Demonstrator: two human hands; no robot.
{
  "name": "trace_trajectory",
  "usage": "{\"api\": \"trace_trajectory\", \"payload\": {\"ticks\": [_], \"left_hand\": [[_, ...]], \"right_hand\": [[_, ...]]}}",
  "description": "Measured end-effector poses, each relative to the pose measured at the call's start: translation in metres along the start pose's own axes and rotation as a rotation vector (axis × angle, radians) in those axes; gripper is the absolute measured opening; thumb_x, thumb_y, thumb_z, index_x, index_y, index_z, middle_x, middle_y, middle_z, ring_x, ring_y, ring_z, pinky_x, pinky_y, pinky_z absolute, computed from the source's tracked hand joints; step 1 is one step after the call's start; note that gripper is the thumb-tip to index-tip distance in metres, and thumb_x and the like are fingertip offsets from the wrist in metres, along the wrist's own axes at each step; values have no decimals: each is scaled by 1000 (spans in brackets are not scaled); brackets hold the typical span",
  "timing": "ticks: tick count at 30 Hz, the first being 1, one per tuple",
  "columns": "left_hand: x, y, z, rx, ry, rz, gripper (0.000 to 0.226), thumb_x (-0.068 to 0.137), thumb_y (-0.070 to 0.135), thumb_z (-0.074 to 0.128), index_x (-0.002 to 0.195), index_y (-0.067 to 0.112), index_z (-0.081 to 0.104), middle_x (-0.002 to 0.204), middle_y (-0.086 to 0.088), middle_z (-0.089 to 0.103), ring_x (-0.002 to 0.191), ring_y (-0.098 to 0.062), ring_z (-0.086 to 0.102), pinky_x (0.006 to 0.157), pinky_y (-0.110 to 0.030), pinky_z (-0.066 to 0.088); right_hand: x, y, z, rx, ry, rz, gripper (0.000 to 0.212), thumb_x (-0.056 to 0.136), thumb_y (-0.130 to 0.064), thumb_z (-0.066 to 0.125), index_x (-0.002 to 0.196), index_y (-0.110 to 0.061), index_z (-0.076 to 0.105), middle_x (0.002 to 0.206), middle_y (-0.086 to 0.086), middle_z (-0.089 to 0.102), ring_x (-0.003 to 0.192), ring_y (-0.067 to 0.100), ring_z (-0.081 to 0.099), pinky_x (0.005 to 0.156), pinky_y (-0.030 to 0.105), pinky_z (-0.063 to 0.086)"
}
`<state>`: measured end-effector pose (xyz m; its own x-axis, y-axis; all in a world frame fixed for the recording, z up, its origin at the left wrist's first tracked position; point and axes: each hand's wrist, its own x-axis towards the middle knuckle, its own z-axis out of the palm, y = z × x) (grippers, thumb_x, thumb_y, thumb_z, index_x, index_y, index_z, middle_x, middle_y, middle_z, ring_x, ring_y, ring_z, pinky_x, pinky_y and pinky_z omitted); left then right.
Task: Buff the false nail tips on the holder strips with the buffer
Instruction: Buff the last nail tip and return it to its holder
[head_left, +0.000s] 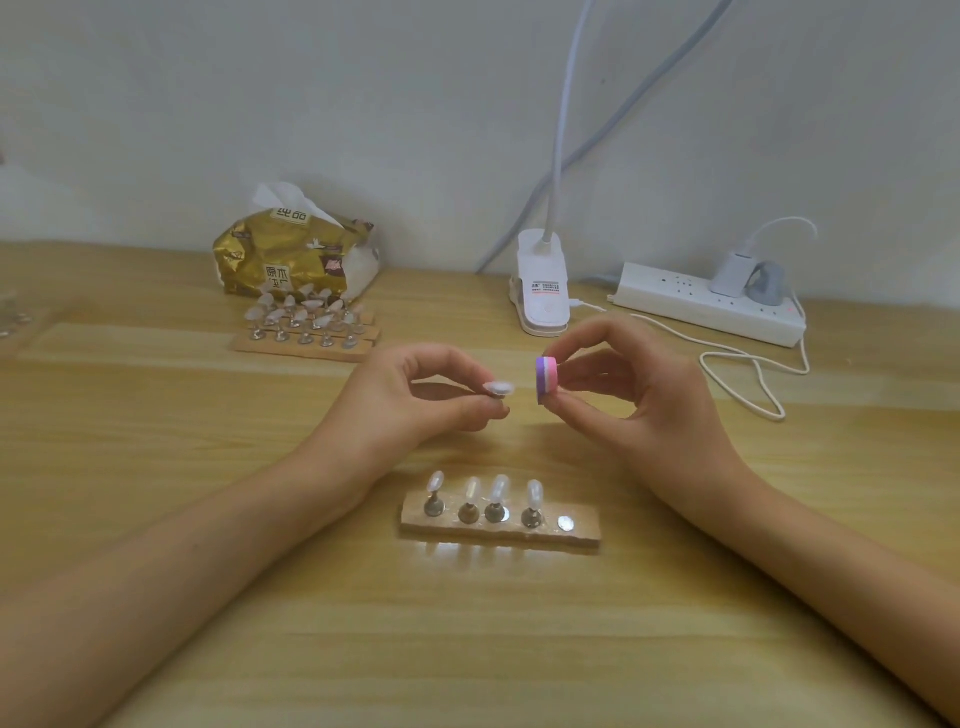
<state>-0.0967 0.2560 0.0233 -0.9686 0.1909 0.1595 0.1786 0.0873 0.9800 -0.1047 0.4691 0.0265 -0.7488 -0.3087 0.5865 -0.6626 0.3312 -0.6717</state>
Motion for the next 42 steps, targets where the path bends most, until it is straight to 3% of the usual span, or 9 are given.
{"api": "trace_trajectory", "payload": {"ticks": [5, 11, 15, 20, 28, 32, 35, 38, 42], "left_hand": [[-1, 1, 3, 34, 10, 51, 14, 70, 15, 84, 76, 18, 72, 88, -6, 76, 83, -17, 74, 71, -22, 57], [-4, 5, 6, 61, -46, 66, 20, 69, 3, 84, 65, 19, 73, 72, -1, 73, 68, -11, 72, 60, -16, 52], [-3, 4, 7, 75, -7, 65, 26, 68, -2, 83, 62, 21, 73, 72, -3, 74, 70, -17, 73, 59, -18, 54], [-4, 5, 8, 55, -1, 77, 26, 69, 3, 82, 61, 25, 74, 73, -2, 73, 79, -23, 75, 59, -18, 54], [-11, 25, 9, 80, -68, 135, 17, 65, 28, 83, 75, 21, 71, 87, -5, 76, 89, -19, 75, 87, -31, 58], [-21, 37, 22, 384, -218, 330, 12, 80, 11, 80, 83, 19, 71, 87, 14, 73, 84, -7, 72, 79, -28, 59], [-29, 39, 37, 780, -227, 407, 17, 76, 22, 77, 76, 34, 64, 84, 27, 68, 87, 6, 63, 80, -25, 45], [-31, 38, 44, 965, -191, 375, 13, 79, 38, 70, 79, 42, 58, 85, 32, 63, 96, 4, 49, 88, -25, 28], [-31, 31, 44, 944, -235, 256, 12, 83, 51, 64, 87, 41, 60, 96, 29, 58, 102, 3, 38, 92, -29, 25]], "right_hand": [[1, -7, 9, -80, -4, -159, 16, 88, -11, 77, 95, -10, 63, 92, -8, 66, 89, 17, 69, 77, 36, 59], [5, 3, 3, -141, -66, -149, 13, 86, -4, 76, 94, -5, 66, 96, -6, 69, 94, 15, 69, 88, 35, 57], [5, 3, 4, -209, -79, -322, 12, 86, -4, 77, 94, -5, 68, 96, -1, 68, 94, 11, 67, 85, 29, 55], [2, 8, 2, -191, -48, -232, 13, 86, -2, 77, 94, -3, 67, 95, -2, 68, 93, 15, 67, 87, 34, 57], [5, 16, -15, -320, -102, -163, 4, 94, -14, 71, 94, -11, 68, 92, -4, 67, 90, 14, 65, 81, 38, 52], [3, 24, -30, -402, -186, -90, 5, 93, -15, 71, 98, -16, 69, 94, -7, 64, 92, 12, 61, 82, 36, 50], [3, 27, -34, -490, -326, 49, 22, 89, -13, 74, 111, -17, 71, 110, -4, 63, 105, 15, 58, 94, 38, 47], [8, 19, -42, -491, -325, 110, 39, 87, -18, 75, 125, -22, 66, 123, -6, 54, 120, 16, 49, 105, 30, 38], [15, -5, -56, -308, -346, 133, 24, 88, -18, 73, 111, -28, 71, 100, -12, 68, 89, 8, 59, 68, 18, 45]]}}
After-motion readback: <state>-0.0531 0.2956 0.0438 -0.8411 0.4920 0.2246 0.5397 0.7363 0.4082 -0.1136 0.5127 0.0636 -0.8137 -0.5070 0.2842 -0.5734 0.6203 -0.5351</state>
